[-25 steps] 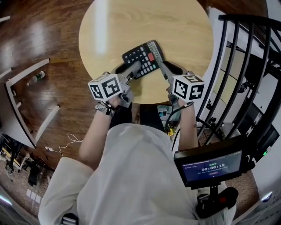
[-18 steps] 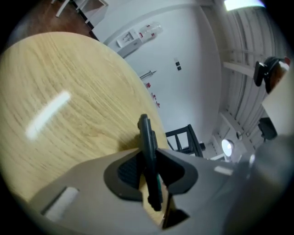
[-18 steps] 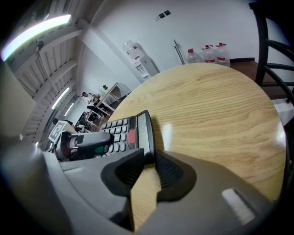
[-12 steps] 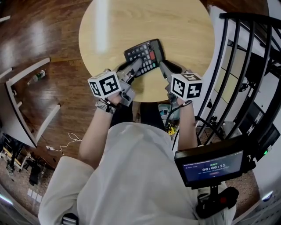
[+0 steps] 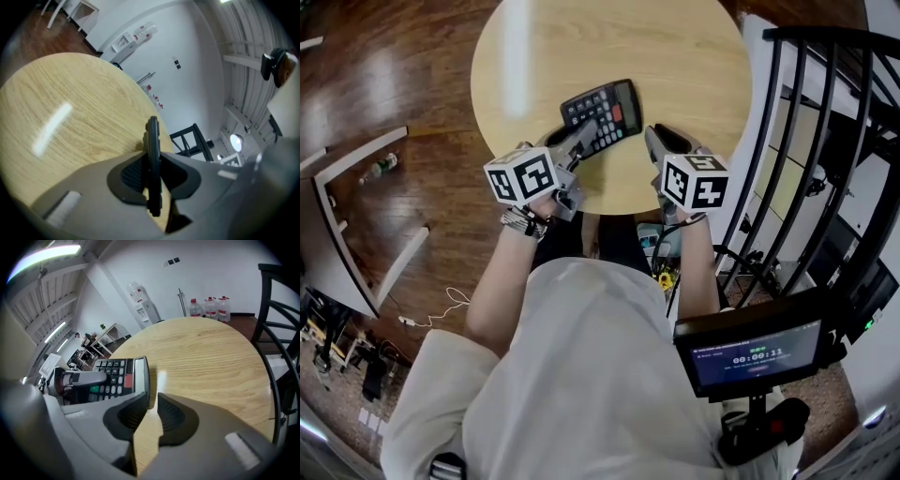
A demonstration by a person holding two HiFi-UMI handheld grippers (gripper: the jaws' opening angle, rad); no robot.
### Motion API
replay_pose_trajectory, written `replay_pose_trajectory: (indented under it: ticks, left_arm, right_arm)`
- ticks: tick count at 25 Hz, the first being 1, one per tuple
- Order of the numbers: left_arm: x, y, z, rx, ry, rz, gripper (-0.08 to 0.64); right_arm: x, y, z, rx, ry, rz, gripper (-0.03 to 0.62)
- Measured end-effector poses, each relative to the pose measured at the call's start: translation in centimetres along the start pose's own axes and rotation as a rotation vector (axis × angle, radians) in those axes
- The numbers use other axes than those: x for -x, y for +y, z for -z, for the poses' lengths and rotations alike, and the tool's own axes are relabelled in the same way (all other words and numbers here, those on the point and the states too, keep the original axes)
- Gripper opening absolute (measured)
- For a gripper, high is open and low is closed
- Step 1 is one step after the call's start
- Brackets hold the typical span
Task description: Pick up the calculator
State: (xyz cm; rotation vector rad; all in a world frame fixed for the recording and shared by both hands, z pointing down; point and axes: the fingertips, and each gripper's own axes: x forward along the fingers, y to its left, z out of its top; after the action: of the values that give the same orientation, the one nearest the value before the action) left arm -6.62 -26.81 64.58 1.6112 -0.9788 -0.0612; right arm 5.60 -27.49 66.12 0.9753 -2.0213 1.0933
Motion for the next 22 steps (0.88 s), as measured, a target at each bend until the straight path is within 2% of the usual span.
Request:
replay_pose_trajectory:
  ticks: [3, 8, 11, 15, 22]
  left_arm:
    - [0.1, -0.5, -0.6, -0.052, 0.009, -0.036, 0.075]
    - [-0.2, -2.6, -3.0, -0.132, -0.015, -0.033, 0.075]
    - [-0.2, -3.8, -3.7, -0.182, -0.017, -0.036, 0.075]
    - [0.1, -5.2, -5.1, -0.282, -0.017, -0.058, 0.075]
    - [1.8, -9.2, -8.2, -0.471, -0.087, -0.059, 0.075]
  right_arm:
    - [1.0, -0.2, -1.0, 0.003, -0.033, 0.031, 0.071]
    - [2.6, 0.1, -3.5, 0.013, -0.087, 0.046, 0.069]
    - [3.5, 0.5, -4.3, 0.054, -0.099, 0.066, 0.058]
    - [5.3, 1.0, -6.3, 0.083, -0.155, 0.096, 0.034]
    - [10.2, 2.0, -9.3, 0.089, -0.274, 0.131, 0.003]
